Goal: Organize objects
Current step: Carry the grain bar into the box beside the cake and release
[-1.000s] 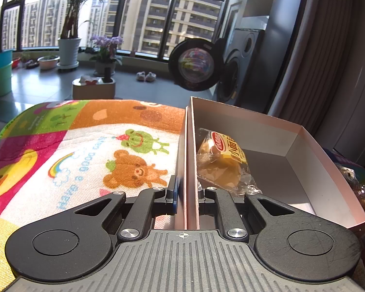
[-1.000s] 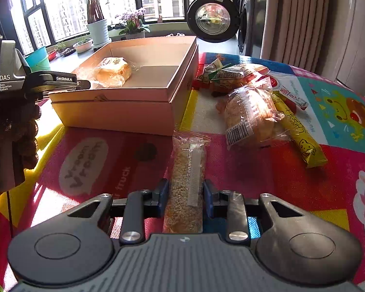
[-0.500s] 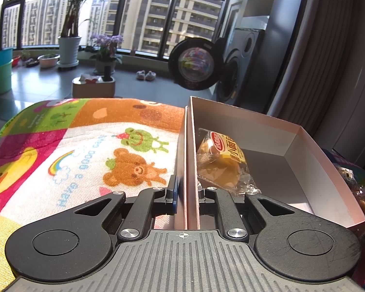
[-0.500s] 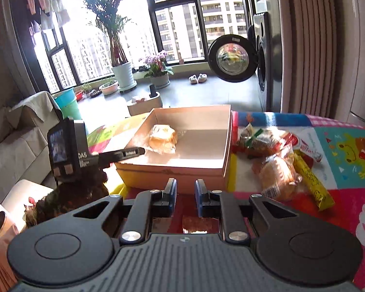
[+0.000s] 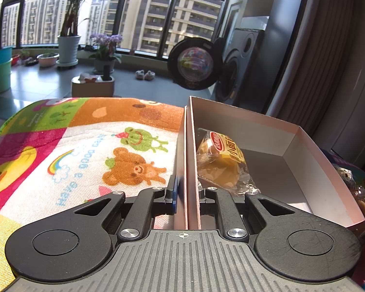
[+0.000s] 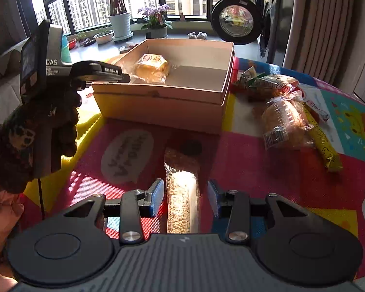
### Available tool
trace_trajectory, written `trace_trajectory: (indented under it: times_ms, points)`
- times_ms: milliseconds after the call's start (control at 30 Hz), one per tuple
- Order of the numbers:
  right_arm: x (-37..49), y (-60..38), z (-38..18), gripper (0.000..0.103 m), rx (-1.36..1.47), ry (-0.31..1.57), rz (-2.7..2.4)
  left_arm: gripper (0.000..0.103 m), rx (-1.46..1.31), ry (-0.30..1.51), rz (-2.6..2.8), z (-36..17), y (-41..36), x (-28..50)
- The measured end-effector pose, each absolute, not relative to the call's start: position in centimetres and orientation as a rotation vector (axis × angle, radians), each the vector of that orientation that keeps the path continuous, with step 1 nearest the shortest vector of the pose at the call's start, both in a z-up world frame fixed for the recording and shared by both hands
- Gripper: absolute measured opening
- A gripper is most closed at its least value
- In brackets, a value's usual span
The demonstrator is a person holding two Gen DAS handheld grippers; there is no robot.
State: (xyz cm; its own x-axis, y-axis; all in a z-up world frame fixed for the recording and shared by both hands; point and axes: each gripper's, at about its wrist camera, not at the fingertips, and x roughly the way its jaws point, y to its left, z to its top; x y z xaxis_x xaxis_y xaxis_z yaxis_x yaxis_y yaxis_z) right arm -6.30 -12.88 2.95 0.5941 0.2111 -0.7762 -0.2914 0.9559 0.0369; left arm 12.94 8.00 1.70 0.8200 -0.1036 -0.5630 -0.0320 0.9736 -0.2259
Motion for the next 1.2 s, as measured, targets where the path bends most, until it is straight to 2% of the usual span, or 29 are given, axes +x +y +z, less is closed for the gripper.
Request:
trace_trajectory:
  times_ms: [100,133,167,367,533,800,1000,1200]
  points:
    - [-6.0,-12.6,1.3,0.04,-0.125,0.914,0.268,0.014,-0.231,0.61,-0.039,1.7,8.0,12.9]
    - [-5.9,-12.6,1.3,0.036,-0.115,0.91,0.275,0.014,-0.231,0.61,-0.039,1.7,8.0,12.9]
    - [-5.9,-12.7,1.5,0.028,-0.104,0.919,0.287,0.014,-0.231,0.61,-0.039,1.7,8.0,12.9]
    - [-6.3,-13.1,4.8,0.028,-0.012,0.862,0.331,0.014,-0.232,0.61,-0.039,1.7,8.0,12.9]
    - [-5.7,-13.7,9.8,0.028,0.117,0.74,0.385,0.014,-0.231,0.61,-0.039,1.7,8.0,12.9]
    - [-1.1,-13.1,15.2,0.028,0.084,0.571,0.311,0.014,-0.234,0.611,-0.041,1.7,8.0,12.9]
    - [2.8,-12.3,14.2,0.028,0.04,0.623,0.248,0.015,-0.243,0.614,-0.044,1.6,8.0,12.9]
    - [7.7,-11.1,10.8,0.028,0.045,0.755,0.211,0.015,-0.244,0.614,-0.045,1.6,8.0,12.9]
